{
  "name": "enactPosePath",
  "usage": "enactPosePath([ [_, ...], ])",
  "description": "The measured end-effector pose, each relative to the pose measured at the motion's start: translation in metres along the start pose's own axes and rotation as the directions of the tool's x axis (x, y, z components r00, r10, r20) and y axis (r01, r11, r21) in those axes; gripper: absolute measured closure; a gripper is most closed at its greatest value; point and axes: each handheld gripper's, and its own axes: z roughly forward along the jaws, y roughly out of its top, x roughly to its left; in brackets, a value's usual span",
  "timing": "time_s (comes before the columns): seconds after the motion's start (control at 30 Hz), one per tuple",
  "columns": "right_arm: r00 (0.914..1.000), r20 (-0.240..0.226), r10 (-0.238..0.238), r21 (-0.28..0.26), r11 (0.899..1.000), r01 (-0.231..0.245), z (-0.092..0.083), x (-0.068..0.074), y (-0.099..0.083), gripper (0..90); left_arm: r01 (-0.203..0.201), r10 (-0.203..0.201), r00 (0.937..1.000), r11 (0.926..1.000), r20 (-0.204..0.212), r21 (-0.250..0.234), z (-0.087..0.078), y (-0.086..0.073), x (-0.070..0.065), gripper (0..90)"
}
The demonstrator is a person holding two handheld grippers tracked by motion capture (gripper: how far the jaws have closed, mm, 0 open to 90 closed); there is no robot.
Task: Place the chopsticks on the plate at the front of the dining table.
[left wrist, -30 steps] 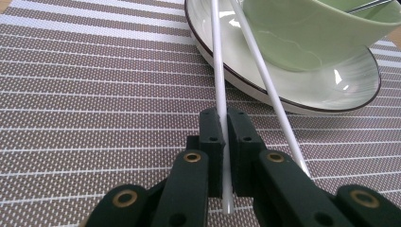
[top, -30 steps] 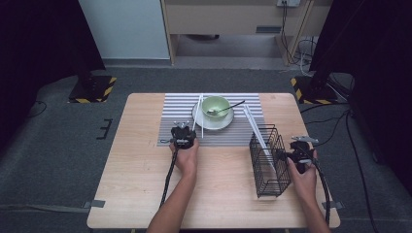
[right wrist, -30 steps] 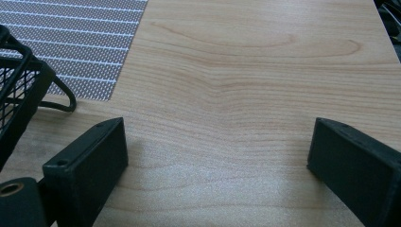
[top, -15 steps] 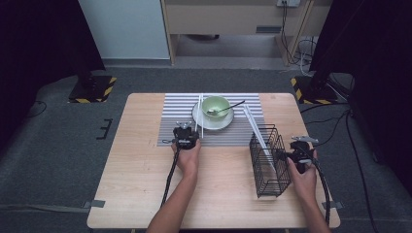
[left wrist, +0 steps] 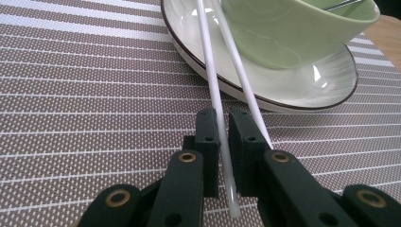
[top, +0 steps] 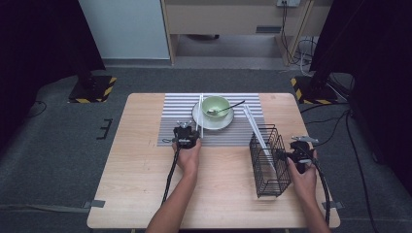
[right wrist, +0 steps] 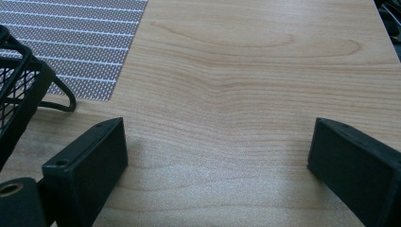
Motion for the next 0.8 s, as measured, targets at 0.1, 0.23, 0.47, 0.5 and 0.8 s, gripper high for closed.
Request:
enactPosePath([
  [0.1, 1.0000, 0.000, -0.001, 0.000, 1.000, 0.001, 0.0000, 0.0000, 0.0000, 5.6, 0.003, -0.003, 1.0000, 1.0000, 0.005, -0.001, 0.0008, -0.0003, -0.0003, 81.9],
  [0.23, 1.0000, 0.000, -0.001, 0.000, 1.000, 0.001, 0.0000, 0.0000, 0.0000, 5.6, 0.008, -0.008, 0.9998, 1.0000, 0.017, -0.002, 0.0019, 0.0009, -0.0013, 81.2],
  [0.47, 1.0000, 0.000, 0.000, 0.000, 1.000, 0.000, 0.0000, 0.0000, 0.0000, 5.6, -0.009, 0.009, 0.9995, 0.9999, 0.032, 0.005, 0.0046, 0.0034, -0.0035, 80.7],
  [0.5, 1.0000, 0.000, 0.000, 0.000, 1.000, 0.000, 0.0000, 0.0000, 0.0000, 5.6, -0.010, 0.010, 0.9994, 0.9999, 0.032, 0.005, 0.0048, 0.0036, -0.0032, 80.6],
  [0.8, 1.0000, 0.000, 0.000, 0.000, 1.000, 0.000, 0.0000, 0.0000, 0.0000, 5.6, -0.004, 0.004, 0.9992, 1.0000, 0.039, 0.003, 0.0062, 0.0047, -0.0009, 80.9],
])
